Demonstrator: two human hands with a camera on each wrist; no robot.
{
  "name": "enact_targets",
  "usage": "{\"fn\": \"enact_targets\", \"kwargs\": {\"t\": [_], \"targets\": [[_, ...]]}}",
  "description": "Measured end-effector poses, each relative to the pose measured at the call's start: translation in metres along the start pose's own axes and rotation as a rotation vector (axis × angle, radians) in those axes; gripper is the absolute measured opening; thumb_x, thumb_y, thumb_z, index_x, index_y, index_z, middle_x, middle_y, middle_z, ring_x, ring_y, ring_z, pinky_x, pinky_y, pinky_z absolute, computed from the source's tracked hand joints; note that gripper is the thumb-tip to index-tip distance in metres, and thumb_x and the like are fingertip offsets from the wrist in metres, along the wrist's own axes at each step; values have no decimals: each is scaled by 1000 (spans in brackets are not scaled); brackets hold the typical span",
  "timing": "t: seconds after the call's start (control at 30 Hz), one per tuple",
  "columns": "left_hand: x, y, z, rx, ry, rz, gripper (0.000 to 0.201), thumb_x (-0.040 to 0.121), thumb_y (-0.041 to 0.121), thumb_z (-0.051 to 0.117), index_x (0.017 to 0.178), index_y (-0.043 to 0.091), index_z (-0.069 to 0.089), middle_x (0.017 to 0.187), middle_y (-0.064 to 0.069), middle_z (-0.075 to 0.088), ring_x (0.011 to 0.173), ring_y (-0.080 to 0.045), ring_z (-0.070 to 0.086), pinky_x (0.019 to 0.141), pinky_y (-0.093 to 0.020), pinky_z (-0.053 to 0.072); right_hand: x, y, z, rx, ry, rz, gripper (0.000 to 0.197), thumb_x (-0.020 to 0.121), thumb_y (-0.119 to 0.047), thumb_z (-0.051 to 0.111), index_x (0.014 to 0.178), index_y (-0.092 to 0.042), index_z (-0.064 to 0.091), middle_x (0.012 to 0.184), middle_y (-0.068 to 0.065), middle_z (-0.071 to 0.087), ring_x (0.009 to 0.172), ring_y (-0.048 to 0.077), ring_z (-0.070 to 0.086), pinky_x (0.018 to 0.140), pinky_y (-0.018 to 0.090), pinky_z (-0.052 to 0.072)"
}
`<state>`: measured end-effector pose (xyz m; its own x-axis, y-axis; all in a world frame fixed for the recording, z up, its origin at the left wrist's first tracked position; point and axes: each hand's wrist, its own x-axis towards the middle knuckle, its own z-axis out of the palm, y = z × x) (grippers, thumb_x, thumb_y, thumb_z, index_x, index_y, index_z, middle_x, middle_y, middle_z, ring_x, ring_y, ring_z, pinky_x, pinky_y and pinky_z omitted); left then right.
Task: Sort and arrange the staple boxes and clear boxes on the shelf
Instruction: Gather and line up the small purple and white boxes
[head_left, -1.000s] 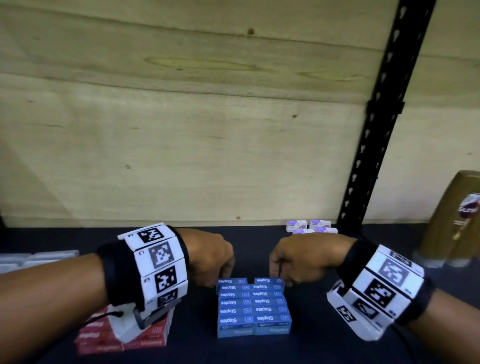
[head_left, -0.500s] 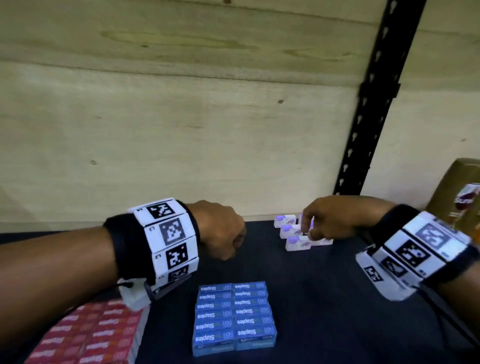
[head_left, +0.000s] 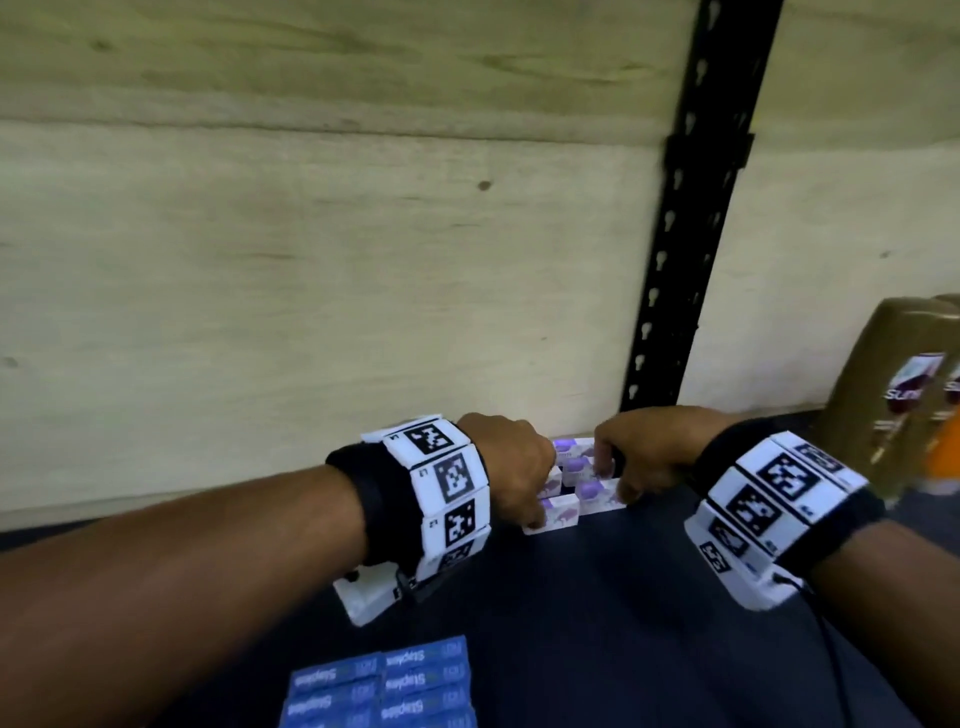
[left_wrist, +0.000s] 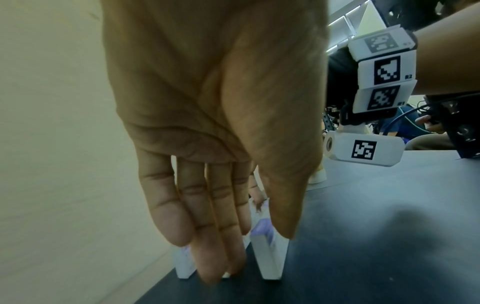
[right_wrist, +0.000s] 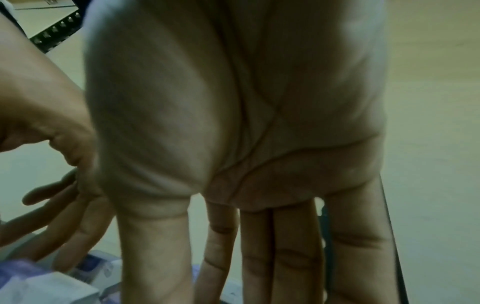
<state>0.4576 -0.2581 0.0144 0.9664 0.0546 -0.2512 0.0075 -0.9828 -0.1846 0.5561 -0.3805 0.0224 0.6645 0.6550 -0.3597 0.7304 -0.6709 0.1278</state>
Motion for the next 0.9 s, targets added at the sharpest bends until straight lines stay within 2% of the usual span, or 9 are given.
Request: {"fn": "enact_targets", "kwargs": {"t": [0.2, 0.3, 0.4, 0.47, 0.57, 0.6, 0.7, 0.83, 0.9], "targets": [[8, 7, 3, 10, -22, 23, 15, 90, 35, 62, 91, 21, 56, 88, 2, 51, 79, -22, 53, 65, -28, 40, 1, -3, 3, 12, -13, 29, 28, 92, -19, 64, 119, -12, 66, 89, 1, 64, 73, 15, 56, 59, 19, 46], [3, 9, 3, 1, -33, 14, 25, 87, 38, 64, 102, 18, 64, 99, 1, 60, 86, -21, 59, 66, -28, 43, -8, -9, 0, -124, -86, 42, 11, 95, -23, 62, 101, -14, 63, 67, -6, 52, 55, 7, 46, 46, 14, 39], [-7, 12, 4, -21, -23, 23, 26, 85, 39, 66, 105, 22, 67, 106, 2, 64, 89, -20, 59, 68, -28, 43, -19, -10, 2, -112, -89, 44, 16, 94, -21, 63, 81, -21, 54, 75, -3, 61, 53, 5, 43, 51, 17, 39], [-17, 17, 4, -35, -17, 34, 26, 83, 39, 67, 103, 22, 68, 104, 3, 65, 87, -19, 58, 68, -27, 43, -29, -11, 6, -71, -92, 35, 11, 94, -18, 62, 87, -23, 56, 81, -2, 67, 50, 2, 45, 51, 15, 41], [-34, 27, 5, -26, -26, 64, 27, 85, 38, 66, 105, 20, 69, 100, 3, 65, 83, -17, 54, 65, -25, 41, -46, -17, 12, -76, -178, -3, 8, 93, -12, 63, 89, -18, 63, 39, -12, 54, 31, -1, 46, 37, 9, 37], [-40, 31, 5, -22, -37, 78, 28, 86, 38, 65, 106, 18, 69, 102, 2, 65, 81, -16, 51, 60, -23, 40, -54, -19, 14, -83, -187, -5, 9, 93, -12, 64, 86, -18, 64, 36, -12, 52, 31, -1, 46, 36, 10, 37], [-56, 44, 6, -54, -64, 86, 32, 87, 38, 64, 105, 13, 69, 101, -1, 67, 74, -15, 50, 56, -21, 39, -75, -24, 20, -120, -188, 6, 11, 93, -16, 64, 82, -20, 65, 55, -7, 54, 43, 4, 47, 43, 16, 40], [-74, 63, 7, -53, -82, 98, 34, 86, 38, 64, 106, 11, 69, 98, -2, 66, 66, -12, 49, 53, -20, 39, -101, -25, 31, -128, -230, 31, 7, 94, -18, 61, 89, -17, 66, 65, -6, 53, 47, 5, 46, 41, 15, 40], [-82, 72, 9, -42, -69, 105, 32, 85, 39, 65, 105, 14, 68, 102, -1, 67, 72, -15, 52, 60, -23, 44, -112, -22, 37, -92, -237, 32, 18, 94, -20, 62, 76, -21, 63, 65, -6, 55, 48, 5, 47, 42, 15, 39]]}}
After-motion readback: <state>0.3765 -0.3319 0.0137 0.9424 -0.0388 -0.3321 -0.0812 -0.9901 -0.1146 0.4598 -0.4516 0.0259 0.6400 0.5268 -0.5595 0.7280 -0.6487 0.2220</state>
